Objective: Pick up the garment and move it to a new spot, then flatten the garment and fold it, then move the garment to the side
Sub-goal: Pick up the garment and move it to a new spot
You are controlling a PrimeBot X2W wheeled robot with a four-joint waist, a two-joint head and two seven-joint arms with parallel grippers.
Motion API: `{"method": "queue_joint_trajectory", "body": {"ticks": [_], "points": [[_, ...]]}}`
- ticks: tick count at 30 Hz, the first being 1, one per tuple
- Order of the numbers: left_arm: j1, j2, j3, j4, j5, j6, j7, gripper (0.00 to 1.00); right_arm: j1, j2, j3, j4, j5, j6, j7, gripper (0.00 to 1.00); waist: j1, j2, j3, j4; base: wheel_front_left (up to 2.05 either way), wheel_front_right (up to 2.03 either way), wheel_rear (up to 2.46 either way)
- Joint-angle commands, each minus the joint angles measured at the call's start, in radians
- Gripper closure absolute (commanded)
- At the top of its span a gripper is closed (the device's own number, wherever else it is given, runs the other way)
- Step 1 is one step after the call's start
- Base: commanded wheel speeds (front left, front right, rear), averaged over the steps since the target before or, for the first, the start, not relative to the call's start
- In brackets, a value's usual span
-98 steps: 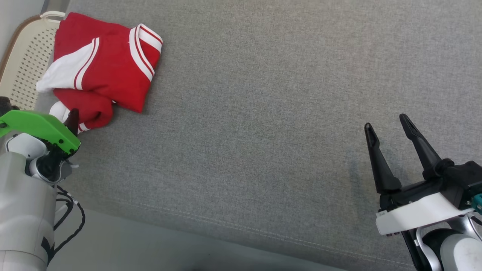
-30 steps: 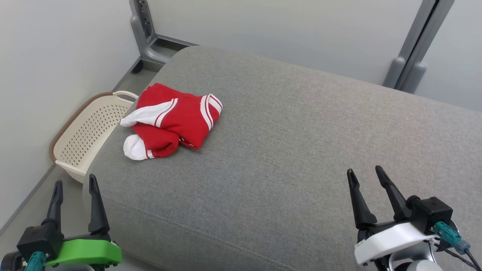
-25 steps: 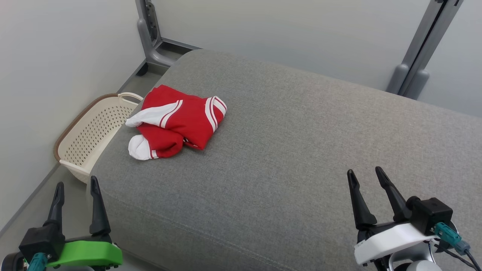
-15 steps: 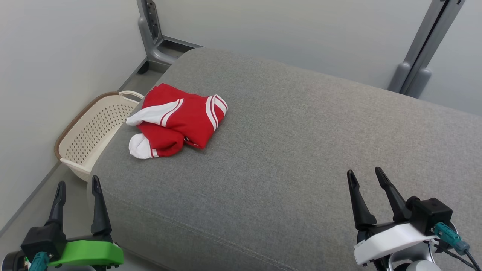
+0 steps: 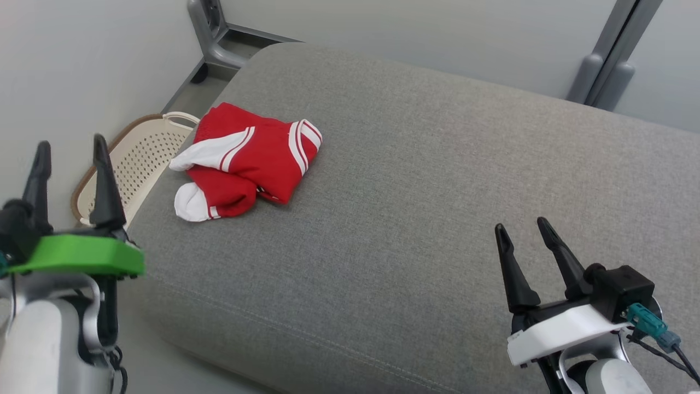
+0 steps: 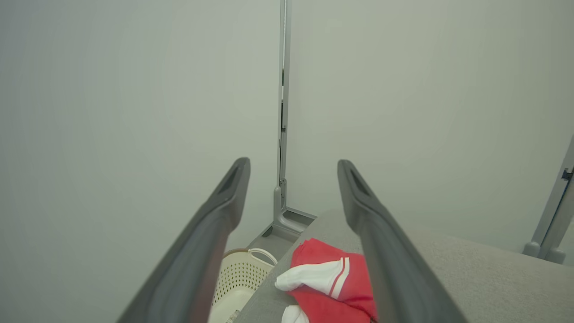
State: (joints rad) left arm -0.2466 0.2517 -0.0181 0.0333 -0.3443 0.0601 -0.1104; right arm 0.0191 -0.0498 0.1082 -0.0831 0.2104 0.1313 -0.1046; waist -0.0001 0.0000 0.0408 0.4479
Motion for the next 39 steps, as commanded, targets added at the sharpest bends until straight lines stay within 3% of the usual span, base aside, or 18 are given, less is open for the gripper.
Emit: {"method": "queue_joint_trajectory", "body": {"ticks": [1, 5, 11, 18, 27, 39], "points": [[-0.06, 0.013, 0.007, 0.015, -0.021, -0.014, 0.034, 0.0, -0.019, -0.003, 0.001, -0.014, -0.015, -0.001, 0.009, 0.0, 0.0001, 0.0, 0.053, -0.038, 0.0, 0.0, 0.0], [-0.195, 0.04, 0.018, 0.125, -0.085, -0.047, 0.131, 0.0, -0.039, -0.004, 0.006, -0.041, -0.028, -0.001, 0.025, 0.0, 0.0001, 0.0, 0.118, -0.08, 0.0, 0.0, 0.0], [-0.348, 0.064, 0.038, 0.403, -0.19, -0.103, 0.269, 0.0, -0.072, -0.019, 0.015, -0.071, -0.037, -0.001, 0.039, 0.0, 0.0001, 0.0, 0.213, -0.145, 0.0, 0.0, 0.0], [-0.454, 0.068, 0.037, 0.662, -0.254, -0.14, 0.36, 0.0, -0.095, -0.039, 0.013, -0.093, -0.04, -0.001, 0.049, 0.0, 0.0001, 0.0, 0.287, -0.177, 0.0, 0.0, 0.0], [-0.551, 0.078, 0.022, 0.919, -0.309, -0.18, 0.414, 0.0, -0.12, -0.081, 0.017, -0.14, -0.053, -0.001, 0.083, 0.0, 0.0001, 0.0, 0.385, -0.189, 0.0, 0.0, 0.0], [-0.599, 0.033, -0.021, 1.058, -0.368, -0.192, 0.4, 0.0, -0.119, -0.117, 0.0, -0.211, -0.056, -0.001, 0.128, 0.0, 0.0001, 0.0, 0.458, -0.195, 0.0, 0.0, 0.0]]}}
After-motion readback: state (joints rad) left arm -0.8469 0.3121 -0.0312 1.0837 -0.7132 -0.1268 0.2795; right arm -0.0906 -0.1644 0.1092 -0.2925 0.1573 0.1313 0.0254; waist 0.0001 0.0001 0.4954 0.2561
